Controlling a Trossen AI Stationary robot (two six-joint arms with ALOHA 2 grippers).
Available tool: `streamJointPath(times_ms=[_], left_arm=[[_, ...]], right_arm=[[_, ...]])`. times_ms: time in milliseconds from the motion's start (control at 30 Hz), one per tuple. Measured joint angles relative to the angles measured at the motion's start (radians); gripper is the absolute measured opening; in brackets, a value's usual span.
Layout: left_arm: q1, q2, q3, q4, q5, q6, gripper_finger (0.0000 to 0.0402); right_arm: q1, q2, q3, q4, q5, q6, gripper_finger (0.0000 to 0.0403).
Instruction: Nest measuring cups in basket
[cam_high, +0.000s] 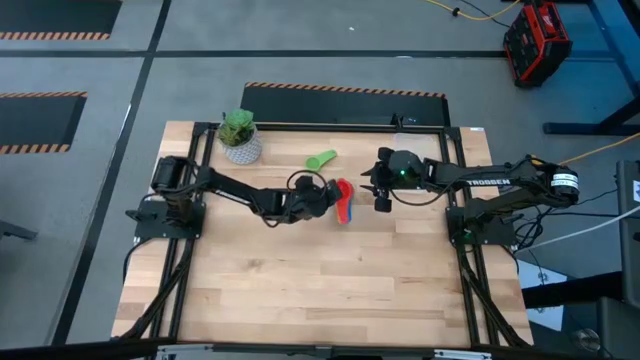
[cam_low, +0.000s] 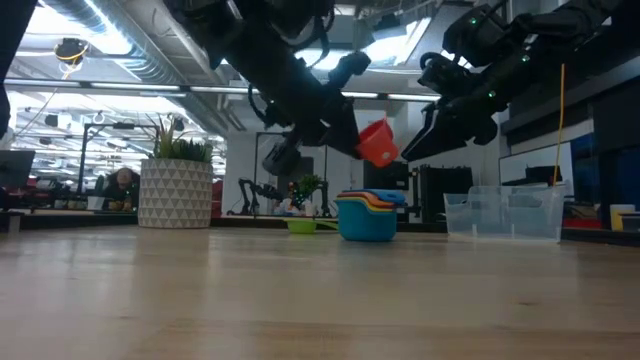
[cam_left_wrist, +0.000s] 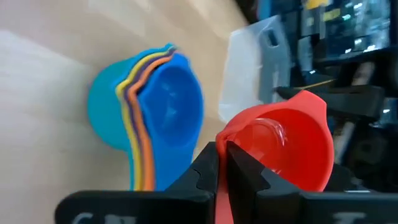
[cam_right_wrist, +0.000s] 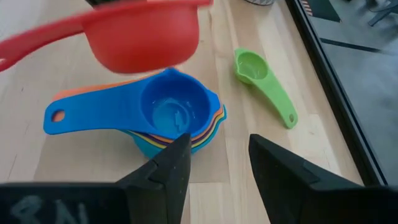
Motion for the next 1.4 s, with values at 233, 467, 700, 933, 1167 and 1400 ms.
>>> streamJointPath(times_ms=[233,467,700,933,1167,1400], left_arm=[[0.05,0.0,0.0,-0.073,0.048,-0.054,0.0009],[0.093,0.0,0.0,-0.073,0.151,-0.068,0.0009],[0.091,0.003,0.0,-0.07,0.162,-0.099,0.0009],[0.084,0.011,0.0,-0.071,0.162,-0.124,0.0009],[0.084,0.011,0.0,-0.071,0.161,-0.121,0.0009],[0.084,0.011,0.0,-0.072,0.161,-0.12,0.0009]], right_arm=[[0.0,0.0,0.0,0.003,0.0,0.0,0.0168],[0.0,0.0,0.0,0.021,0.0,0.002,0.0168],[0.0,0.0,0.0,0.028,0.0,0.005,0.0168],[0.0,0.0,0.0,0.033,-0.048,0.017,0.0168],[0.0,0.0,0.0,0.046,-0.148,0.02,0.0168],[0.0,0.0,0.0,0.061,-0.148,0.02,0.0168]])
